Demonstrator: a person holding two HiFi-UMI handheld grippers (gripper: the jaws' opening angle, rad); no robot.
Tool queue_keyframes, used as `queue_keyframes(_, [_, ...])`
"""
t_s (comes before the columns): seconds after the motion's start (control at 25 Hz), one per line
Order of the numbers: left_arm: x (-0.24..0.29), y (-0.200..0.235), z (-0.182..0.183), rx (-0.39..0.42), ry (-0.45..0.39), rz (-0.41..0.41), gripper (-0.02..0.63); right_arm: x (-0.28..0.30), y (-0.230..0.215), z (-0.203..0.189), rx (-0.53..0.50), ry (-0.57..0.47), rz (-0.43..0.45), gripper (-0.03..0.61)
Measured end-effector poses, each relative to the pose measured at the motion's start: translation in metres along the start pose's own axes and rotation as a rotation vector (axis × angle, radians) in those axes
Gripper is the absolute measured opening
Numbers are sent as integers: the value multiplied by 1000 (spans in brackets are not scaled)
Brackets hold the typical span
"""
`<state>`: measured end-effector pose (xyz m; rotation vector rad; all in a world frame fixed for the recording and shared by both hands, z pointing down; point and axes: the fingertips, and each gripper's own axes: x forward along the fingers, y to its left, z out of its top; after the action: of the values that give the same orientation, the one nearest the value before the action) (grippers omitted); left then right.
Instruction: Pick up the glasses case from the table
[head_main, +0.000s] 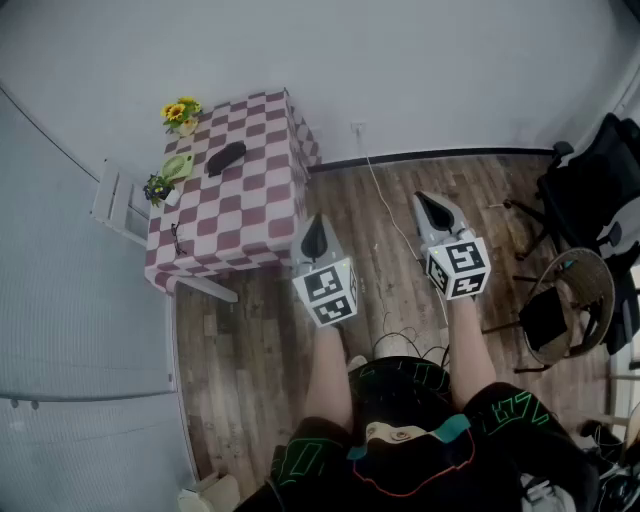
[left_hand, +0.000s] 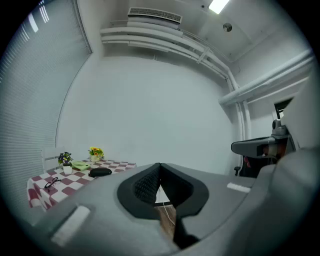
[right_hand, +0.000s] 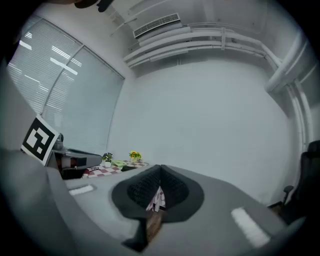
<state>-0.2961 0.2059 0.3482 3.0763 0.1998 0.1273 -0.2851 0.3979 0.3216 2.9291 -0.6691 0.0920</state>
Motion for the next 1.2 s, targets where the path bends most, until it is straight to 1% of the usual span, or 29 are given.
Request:
queue_keyframes(0.12, [6, 8, 2, -18, -6, -15, 9, 10, 3, 3, 22, -27, -8, 3])
queue_keyframes(0.28, [11, 21, 6, -61, -19, -34, 9, 20, 9, 6, 58, -52, 0, 3])
queue_keyframes(0.56, [27, 37, 11, -75, -40, -53, 9, 32, 24, 14, 88, -85, 49, 3])
queue_keyframes(0.64, [30, 35, 8, -72, -32, -69, 9, 31, 25, 11, 101, -80, 52, 3])
queue_keyframes(0.76, [34, 30, 4, -65, -19, -90, 9, 28, 20, 9, 148, -87, 58, 3])
queue_keyframes(0.92, [43, 30, -2, -66, -6, -100, 9, 33, 11, 3, 172, -76, 30, 4])
queue_keyframes(1.2, [79, 37, -19, -87, 31, -82, 9, 67, -6, -12, 215, -44, 45, 4])
